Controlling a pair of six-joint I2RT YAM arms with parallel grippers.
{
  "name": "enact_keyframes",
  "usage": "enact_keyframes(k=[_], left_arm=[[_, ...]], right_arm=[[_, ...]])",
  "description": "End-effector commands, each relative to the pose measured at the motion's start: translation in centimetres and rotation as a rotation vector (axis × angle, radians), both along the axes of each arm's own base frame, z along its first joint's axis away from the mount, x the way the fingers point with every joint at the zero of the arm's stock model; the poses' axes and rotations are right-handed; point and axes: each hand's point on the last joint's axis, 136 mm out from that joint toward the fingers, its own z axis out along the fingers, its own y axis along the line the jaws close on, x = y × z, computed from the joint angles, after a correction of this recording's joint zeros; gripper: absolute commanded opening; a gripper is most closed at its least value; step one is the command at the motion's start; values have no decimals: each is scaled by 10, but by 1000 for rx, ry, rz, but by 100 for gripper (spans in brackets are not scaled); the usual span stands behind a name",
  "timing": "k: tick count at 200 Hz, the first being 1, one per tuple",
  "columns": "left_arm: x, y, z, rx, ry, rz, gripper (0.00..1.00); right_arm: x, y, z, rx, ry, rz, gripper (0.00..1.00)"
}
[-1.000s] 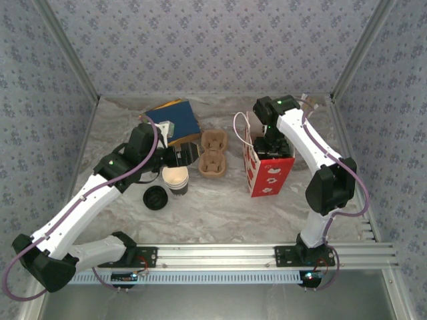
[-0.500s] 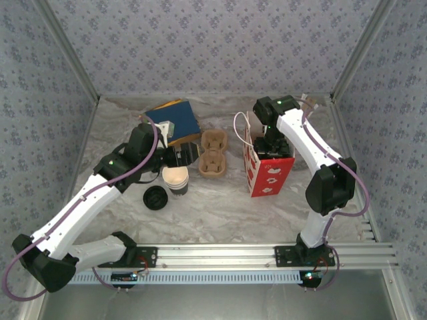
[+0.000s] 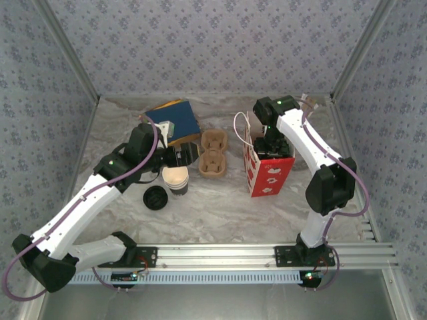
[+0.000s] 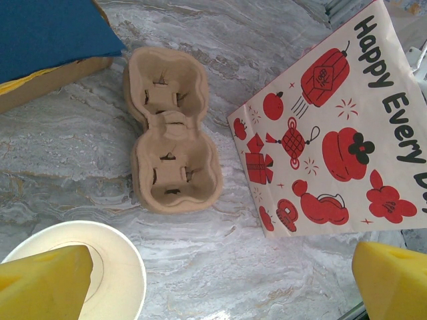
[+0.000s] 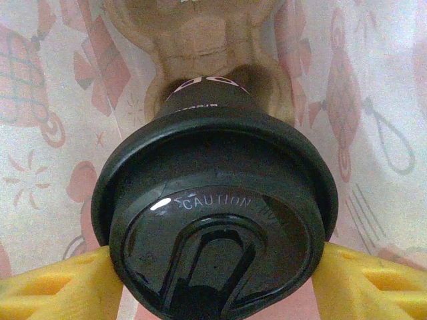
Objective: Pack the takeout coffee
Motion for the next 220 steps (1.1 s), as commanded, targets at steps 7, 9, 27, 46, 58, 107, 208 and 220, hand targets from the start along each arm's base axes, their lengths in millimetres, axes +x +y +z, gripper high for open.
enact_keyframes(k=[7,9,27,46,58,107,208,220], left_arm=[[0,0,12,-24,-19,3,100],[0,1,12,-23,-18,4,100],[0,0,11,-22,-19,3,100],[1,-1,12,-23,-20,2,100],[1,-1,11,-22,-19,2,100],[2,-1,11,-20,-18,-1,100],[2,-2,12,-19,-21,-3,100],[2,-2,12,-18,-20,-4,100]], right_arm=[[-5,-9,4,-20,4,4,72],[-5,-9,4,-19,4,3,72],[-5,-10,4,-22,5,3,72],[-5,-11,4,-22,4,1,72],[-5,-11,4,-20,4,0,72],[-5,-12,3,-21,5,-3,72],[-3,-11,2,-17,3,-6,72],[-3,-11,3,-17,2,-5,72]])
